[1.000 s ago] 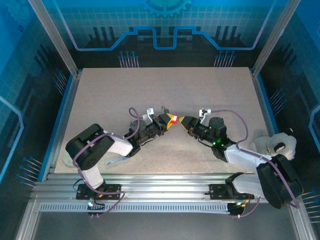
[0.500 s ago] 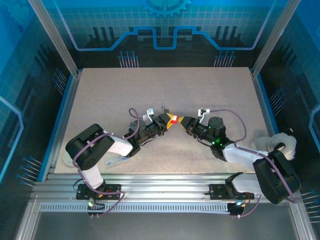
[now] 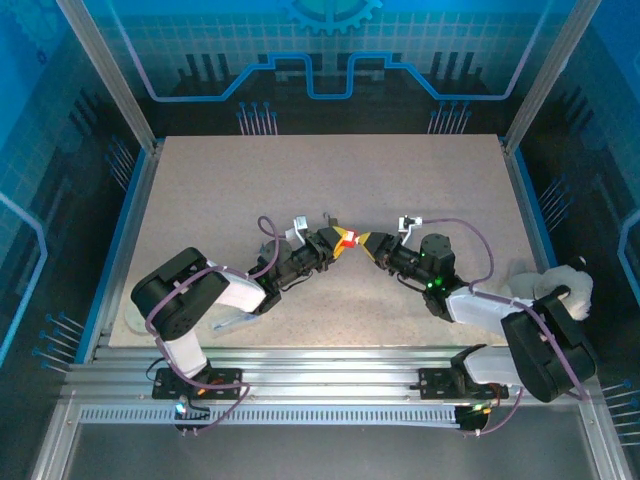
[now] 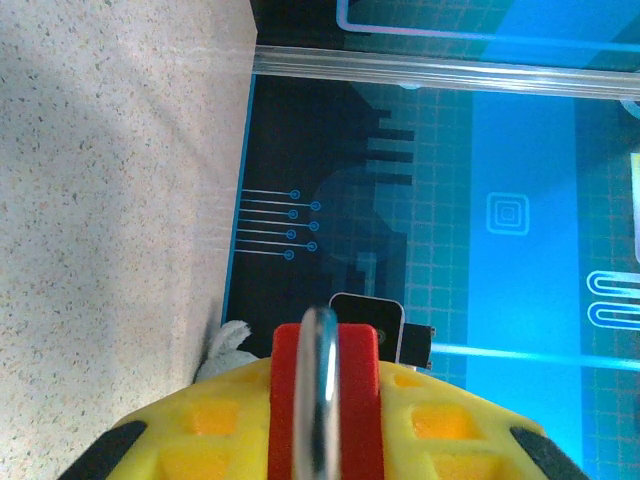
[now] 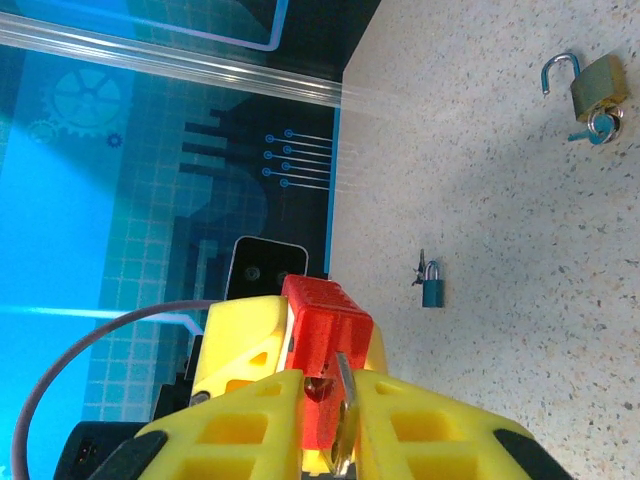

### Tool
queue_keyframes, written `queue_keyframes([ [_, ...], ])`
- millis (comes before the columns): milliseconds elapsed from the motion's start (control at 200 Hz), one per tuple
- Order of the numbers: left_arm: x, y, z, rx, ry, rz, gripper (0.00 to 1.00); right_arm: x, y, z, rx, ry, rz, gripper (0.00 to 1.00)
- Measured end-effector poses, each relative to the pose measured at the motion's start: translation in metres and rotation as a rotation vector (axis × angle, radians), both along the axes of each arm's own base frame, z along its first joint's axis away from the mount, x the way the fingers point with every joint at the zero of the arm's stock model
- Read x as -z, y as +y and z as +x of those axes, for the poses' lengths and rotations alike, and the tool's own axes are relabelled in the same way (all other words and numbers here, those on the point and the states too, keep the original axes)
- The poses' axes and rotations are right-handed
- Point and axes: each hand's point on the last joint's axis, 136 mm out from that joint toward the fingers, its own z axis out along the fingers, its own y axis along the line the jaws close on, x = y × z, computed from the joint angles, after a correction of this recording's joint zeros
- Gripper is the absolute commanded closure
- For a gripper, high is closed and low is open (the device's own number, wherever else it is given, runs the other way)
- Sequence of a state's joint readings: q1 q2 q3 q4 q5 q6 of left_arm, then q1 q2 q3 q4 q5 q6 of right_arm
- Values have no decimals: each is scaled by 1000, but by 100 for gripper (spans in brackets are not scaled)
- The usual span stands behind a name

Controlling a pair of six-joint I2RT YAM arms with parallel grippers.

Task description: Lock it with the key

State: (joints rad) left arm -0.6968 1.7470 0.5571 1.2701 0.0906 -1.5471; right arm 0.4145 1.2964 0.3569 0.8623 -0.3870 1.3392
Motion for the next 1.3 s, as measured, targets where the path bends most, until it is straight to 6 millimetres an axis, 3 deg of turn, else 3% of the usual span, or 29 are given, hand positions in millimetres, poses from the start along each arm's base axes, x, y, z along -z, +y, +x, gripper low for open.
queue_keyframes([
  [310, 2, 1, -1, 1, 4, 3, 100, 4, 5, -2, -43, 3, 11, 79],
  [590, 6, 1, -4, 12, 12, 9, 100, 2, -6, 3, -48, 13, 18, 79],
  [1091, 7, 0, -5, 21, 14, 10, 100, 13, 5, -5, -150, 57, 24, 79],
  [1301, 7, 0, -5, 21, 14, 10, 100, 13, 7, -5, -162, 50, 29, 83],
])
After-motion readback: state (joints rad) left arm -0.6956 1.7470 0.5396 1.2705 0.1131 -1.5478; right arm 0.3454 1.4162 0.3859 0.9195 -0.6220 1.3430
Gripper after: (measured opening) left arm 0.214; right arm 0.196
